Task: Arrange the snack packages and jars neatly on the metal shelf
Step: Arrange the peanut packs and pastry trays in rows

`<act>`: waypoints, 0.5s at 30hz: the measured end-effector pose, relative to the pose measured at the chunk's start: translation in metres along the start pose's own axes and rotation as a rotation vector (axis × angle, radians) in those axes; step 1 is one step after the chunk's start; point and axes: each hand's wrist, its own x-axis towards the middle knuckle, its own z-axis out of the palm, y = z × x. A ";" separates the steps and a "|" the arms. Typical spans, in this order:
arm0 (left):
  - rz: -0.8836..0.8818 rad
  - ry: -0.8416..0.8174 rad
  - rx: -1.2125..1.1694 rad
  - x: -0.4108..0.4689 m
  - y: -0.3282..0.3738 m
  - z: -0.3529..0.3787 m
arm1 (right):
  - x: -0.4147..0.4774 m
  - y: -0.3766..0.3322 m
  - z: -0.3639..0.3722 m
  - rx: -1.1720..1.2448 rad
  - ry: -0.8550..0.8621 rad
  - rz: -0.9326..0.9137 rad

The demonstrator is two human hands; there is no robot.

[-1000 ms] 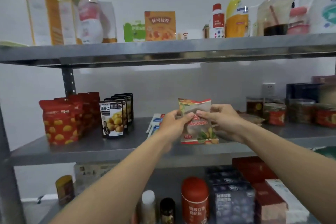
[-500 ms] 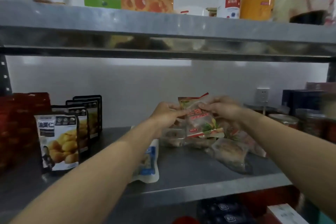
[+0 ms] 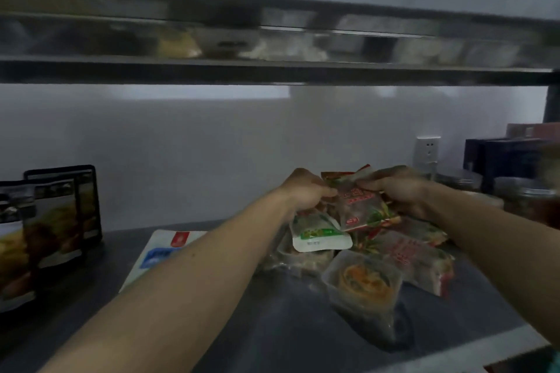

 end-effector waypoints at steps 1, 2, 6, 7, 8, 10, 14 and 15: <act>-0.006 -0.013 0.011 0.004 -0.001 0.004 | 0.002 0.003 -0.002 -0.009 -0.011 0.025; -0.010 -0.027 0.018 0.007 -0.001 0.007 | 0.005 0.007 -0.005 -0.017 -0.020 0.046; -0.015 -0.085 0.042 0.012 -0.002 0.007 | 0.010 0.016 -0.010 -0.158 -0.055 0.065; -0.015 -0.089 0.047 0.013 -0.003 0.006 | 0.009 0.017 -0.010 -0.219 -0.051 0.064; -0.012 -0.087 0.061 0.013 -0.004 0.003 | 0.011 0.018 -0.010 -0.275 -0.042 0.054; 0.005 -0.072 0.101 0.013 -0.006 -0.005 | 0.014 0.020 -0.009 -0.350 -0.035 0.052; 0.036 -0.011 0.179 0.007 -0.011 -0.027 | 0.016 0.008 -0.002 -0.607 0.151 -0.097; 0.032 0.016 0.211 0.008 -0.015 -0.033 | 0.011 0.000 0.003 -0.685 0.218 -0.187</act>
